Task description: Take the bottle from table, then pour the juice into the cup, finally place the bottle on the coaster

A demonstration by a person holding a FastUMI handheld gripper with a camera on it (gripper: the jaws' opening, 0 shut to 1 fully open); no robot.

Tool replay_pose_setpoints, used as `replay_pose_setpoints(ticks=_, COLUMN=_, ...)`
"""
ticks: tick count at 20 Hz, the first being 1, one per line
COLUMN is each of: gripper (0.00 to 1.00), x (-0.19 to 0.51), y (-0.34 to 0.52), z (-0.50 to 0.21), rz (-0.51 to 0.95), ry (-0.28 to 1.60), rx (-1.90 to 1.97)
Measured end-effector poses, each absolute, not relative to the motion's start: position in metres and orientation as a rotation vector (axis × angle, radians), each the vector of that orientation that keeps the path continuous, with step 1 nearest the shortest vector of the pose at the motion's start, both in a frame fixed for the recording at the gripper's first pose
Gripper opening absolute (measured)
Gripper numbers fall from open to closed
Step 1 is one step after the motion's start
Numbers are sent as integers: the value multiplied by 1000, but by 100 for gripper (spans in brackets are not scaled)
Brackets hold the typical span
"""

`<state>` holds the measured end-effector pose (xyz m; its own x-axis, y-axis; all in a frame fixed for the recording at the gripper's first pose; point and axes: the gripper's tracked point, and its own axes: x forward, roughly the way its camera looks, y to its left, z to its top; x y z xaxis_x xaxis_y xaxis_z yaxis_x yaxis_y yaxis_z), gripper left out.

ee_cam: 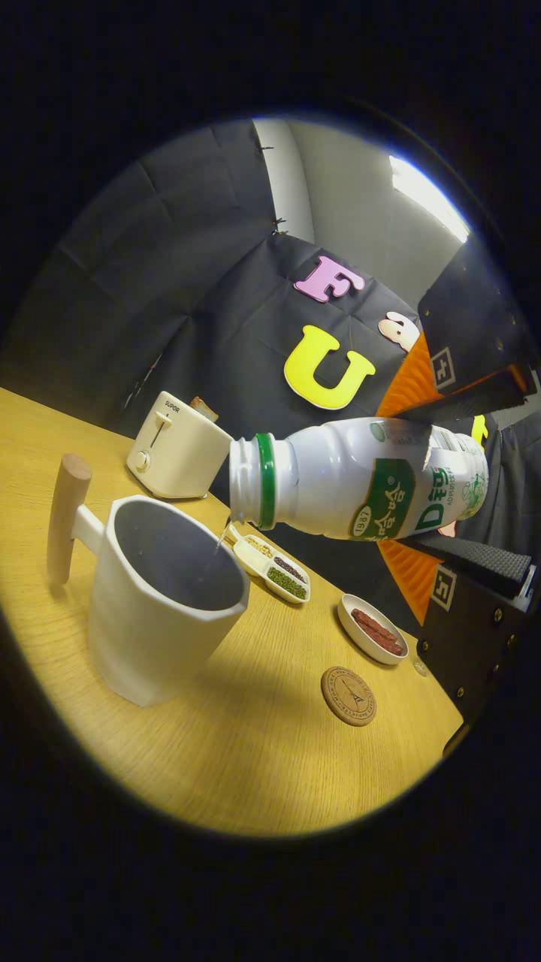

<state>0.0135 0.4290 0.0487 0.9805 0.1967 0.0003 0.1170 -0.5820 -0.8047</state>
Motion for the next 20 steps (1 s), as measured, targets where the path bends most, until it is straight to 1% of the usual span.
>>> replay_pose_setpoints(ticks=5, gripper=69, x=12, y=429, z=45, rz=128, ry=-210, rx=-2175)
replay_pose_setpoints(ticks=9, gripper=70, x=17, y=423, z=27, rz=206, ry=-115, rx=-2052)
replay_pose_setpoints(ticks=15, gripper=70, x=23, y=412, z=2, rz=323, ry=17, rx=-1732)
replay_pose_setpoints(ticks=20, gripper=70, x=27, y=404, z=7, rz=357, ry=61, rx=-1433)
